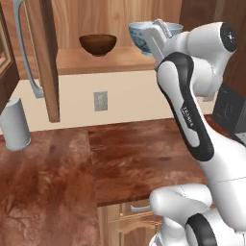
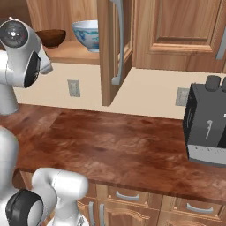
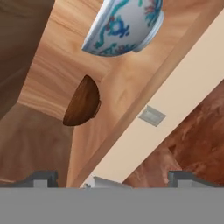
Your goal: Take the smaller bowl and place it next to the appetizer plate on the dining counter , and place the larger bowl next to the plate with cooked food.
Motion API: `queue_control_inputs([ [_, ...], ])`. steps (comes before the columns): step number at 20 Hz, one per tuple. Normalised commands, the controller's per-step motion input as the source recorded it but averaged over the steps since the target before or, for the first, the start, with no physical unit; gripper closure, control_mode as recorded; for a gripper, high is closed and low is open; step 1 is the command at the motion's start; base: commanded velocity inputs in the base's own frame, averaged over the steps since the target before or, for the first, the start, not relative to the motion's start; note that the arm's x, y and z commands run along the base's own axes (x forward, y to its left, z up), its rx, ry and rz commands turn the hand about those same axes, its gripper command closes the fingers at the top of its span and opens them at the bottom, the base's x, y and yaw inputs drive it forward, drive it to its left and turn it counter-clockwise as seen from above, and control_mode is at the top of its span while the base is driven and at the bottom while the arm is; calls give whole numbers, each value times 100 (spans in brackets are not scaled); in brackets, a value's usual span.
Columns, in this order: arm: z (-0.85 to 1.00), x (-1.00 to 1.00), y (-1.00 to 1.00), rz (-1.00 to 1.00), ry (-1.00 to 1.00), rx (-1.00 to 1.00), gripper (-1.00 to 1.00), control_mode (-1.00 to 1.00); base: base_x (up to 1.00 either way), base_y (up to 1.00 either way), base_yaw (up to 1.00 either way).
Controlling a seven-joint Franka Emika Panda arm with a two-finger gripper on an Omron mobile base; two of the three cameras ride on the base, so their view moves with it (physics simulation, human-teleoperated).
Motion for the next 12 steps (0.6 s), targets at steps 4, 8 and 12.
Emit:
queue_control_inputs([
  [4, 21, 71, 22, 0, -4, 4, -100, -100, 0, 0, 0],
  [8, 3, 80, 42, 0, -1, 0, -100, -100, 0, 0, 0],
  [12, 0, 82, 39, 0, 0, 0, -100, -100, 0, 0, 0],
])
